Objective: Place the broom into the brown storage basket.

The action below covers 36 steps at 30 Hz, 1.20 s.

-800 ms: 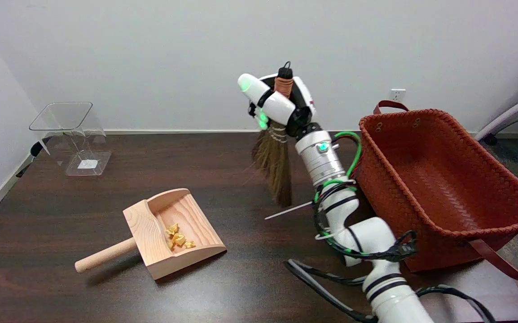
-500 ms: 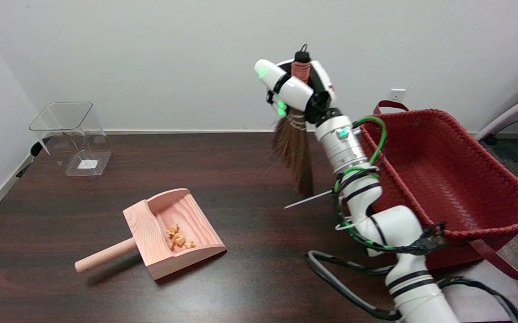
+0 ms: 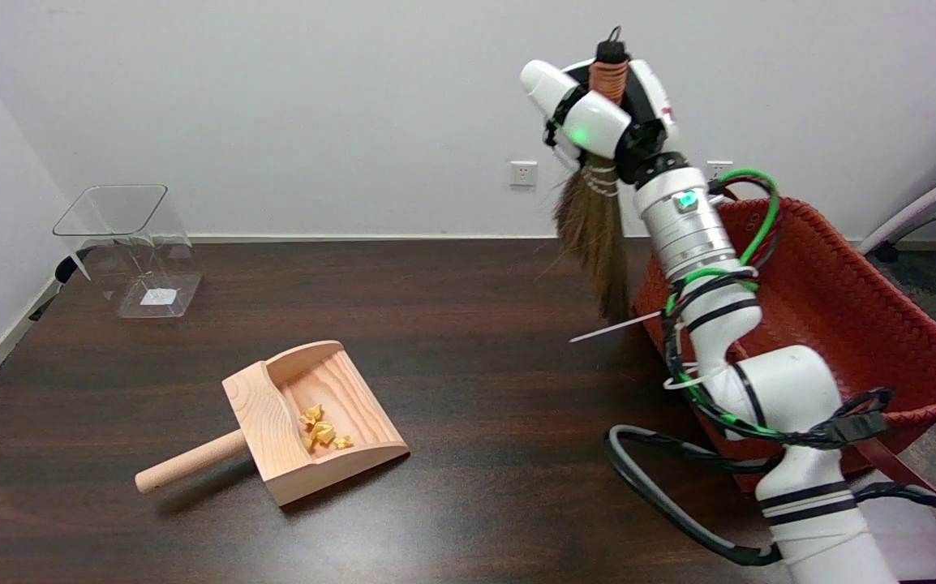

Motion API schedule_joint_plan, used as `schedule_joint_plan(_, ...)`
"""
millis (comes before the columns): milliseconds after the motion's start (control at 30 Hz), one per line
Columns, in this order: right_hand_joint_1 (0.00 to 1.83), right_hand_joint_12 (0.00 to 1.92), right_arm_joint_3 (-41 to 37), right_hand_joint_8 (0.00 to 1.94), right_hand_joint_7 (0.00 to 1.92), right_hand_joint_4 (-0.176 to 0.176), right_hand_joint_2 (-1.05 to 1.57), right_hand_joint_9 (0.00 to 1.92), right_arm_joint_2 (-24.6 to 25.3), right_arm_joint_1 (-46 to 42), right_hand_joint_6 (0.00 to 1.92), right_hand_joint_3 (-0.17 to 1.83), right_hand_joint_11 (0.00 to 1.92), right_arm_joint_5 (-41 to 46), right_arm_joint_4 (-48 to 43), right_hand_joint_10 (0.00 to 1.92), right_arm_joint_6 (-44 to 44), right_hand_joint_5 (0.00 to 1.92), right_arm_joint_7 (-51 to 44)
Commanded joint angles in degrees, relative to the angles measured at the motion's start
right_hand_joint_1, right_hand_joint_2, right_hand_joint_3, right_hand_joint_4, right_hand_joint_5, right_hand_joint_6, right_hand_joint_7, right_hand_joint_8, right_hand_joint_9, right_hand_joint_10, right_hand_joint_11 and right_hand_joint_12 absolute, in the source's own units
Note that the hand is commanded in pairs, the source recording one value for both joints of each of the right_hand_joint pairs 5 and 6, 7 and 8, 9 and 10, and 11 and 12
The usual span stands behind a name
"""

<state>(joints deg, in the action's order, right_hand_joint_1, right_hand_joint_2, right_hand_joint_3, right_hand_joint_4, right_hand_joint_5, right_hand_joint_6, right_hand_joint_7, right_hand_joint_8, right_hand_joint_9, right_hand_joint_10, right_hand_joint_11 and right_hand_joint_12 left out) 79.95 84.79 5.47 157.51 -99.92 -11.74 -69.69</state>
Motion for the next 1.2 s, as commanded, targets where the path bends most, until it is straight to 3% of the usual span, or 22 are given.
schedule_joint_plan(33,0.83,1.92,-6.74,1.92,1.92,0.000,1.57,1.92,-5.28,-0.20,1.92,0.40,1.92,-0.09,-6.07,1.92,4.61,1.92,-0.10)
schedule_joint_plan(267,0.85,1.92,-10.81,1.92,1.92,0.000,1.57,1.92,-9.40,-0.63,1.92,0.45,1.92,-0.01,-6.17,1.92,4.61,1.92,0.44)
schedule_joint_plan(900,0.83,1.92,-20.38,1.92,1.92,0.000,1.57,1.92,-13.64,-4.95,1.92,0.59,1.92,-0.01,-5.58,1.92,6.37,1.92,9.71)
schedule_joint_plan(967,0.83,1.92,-19.65,1.92,1.92,0.000,1.57,1.92,-13.14,-5.67,1.92,0.59,1.92,5.52,-12.59,1.92,6.14,1.92,6.94)
schedule_joint_plan(1000,0.83,1.92,-21.88,1.92,1.92,0.000,1.57,1.92,-13.89,-5.62,1.92,0.58,1.92,-0.56,-4.27,1.92,6.38,1.92,10.16)
schedule_joint_plan(1200,0.82,1.92,-22.02,1.92,1.92,0.000,1.57,1.92,-13.74,-5.95,1.92,0.59,1.92,-0.01,-2.68,1.92,5.81,1.92,10.50)
